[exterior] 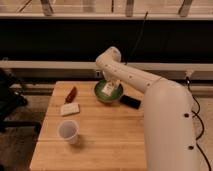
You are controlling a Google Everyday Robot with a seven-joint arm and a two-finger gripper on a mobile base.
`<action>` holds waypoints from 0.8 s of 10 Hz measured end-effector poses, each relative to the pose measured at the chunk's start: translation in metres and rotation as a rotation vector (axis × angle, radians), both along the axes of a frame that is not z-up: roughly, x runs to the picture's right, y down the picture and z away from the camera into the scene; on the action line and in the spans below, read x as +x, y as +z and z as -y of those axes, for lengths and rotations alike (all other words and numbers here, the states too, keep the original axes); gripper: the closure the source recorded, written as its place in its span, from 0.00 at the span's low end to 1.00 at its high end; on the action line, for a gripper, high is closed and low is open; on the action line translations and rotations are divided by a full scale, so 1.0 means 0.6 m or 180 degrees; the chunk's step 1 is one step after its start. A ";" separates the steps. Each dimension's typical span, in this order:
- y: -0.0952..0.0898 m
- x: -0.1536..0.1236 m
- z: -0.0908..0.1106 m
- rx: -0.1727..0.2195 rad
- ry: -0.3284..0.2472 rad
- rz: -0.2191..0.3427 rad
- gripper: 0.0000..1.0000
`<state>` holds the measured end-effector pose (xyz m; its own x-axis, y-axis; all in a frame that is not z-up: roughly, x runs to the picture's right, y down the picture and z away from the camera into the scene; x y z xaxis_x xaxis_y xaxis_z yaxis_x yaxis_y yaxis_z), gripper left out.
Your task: Place the bottle in the ceramic bowl
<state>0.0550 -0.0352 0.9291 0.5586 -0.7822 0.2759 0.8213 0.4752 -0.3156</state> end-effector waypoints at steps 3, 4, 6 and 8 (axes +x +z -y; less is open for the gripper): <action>0.018 -0.016 -0.011 -0.0124 -0.0045 0.0054 0.86; 0.022 -0.017 -0.013 -0.0159 -0.0053 0.0058 0.77; 0.027 -0.013 -0.014 -0.0222 -0.0059 0.0048 0.58; 0.030 -0.007 -0.013 -0.0290 -0.0056 0.0040 0.36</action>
<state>0.0508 -0.0273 0.9471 0.5409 -0.7633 0.3532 0.8335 0.4304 -0.3464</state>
